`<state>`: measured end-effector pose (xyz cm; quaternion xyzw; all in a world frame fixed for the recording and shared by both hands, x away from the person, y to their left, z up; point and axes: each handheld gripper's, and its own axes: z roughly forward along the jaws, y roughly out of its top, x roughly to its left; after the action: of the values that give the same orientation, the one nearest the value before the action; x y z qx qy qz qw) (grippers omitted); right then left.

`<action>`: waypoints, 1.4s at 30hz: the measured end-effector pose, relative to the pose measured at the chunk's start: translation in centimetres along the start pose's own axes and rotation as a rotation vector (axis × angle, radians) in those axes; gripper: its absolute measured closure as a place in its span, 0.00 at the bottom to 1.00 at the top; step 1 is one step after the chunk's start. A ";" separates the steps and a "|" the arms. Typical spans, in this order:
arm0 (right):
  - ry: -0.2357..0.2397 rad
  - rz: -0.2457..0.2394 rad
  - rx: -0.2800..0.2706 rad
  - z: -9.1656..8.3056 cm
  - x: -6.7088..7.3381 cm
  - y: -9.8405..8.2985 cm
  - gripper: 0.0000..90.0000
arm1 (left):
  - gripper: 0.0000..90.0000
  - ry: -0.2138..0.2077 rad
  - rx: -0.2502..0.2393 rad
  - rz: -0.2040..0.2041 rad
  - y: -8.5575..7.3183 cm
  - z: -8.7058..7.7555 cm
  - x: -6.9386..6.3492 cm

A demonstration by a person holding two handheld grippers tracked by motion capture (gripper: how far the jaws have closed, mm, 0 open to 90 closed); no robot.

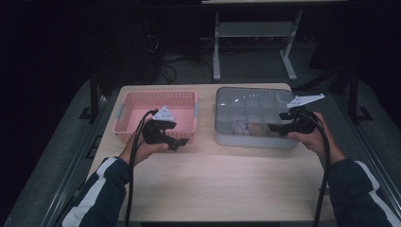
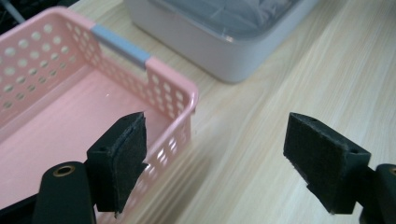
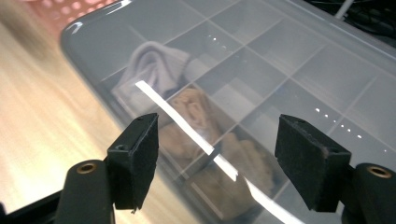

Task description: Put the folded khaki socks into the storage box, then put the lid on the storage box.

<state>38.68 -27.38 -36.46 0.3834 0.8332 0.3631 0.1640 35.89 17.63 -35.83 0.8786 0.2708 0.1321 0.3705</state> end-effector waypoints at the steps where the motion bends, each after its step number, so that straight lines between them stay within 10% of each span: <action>1: 0.003 -0.007 0.001 -0.1 0.3 0.0 0.33 | 0.23 0.011 0.008 0.009 -0.3 -0.2 -0.1; 20: 0.032 -0.087 -0.004 -1.3 3.5 -2.5 0.33 | 0.22 0.093 0.084 0.086 -7.2 -3.0 -1.7; 33: 0.030 -0.183 0.017 -1.7 5.8 -5.9 0.31 | 0.20 0.140 0.083 0.059 -12.5 -5.2 -1.7; 42: 0.036 -0.134 0.003 -1.3 6.1 -10.2 0.30 | 0.19 0.135 0.112 0.024 -16.2 -5.0 -1.5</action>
<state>28.71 -27.90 -42.97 0.3204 0.8603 0.3572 0.1723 26.33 29.09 -44.12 0.8902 0.2917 0.1801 0.3002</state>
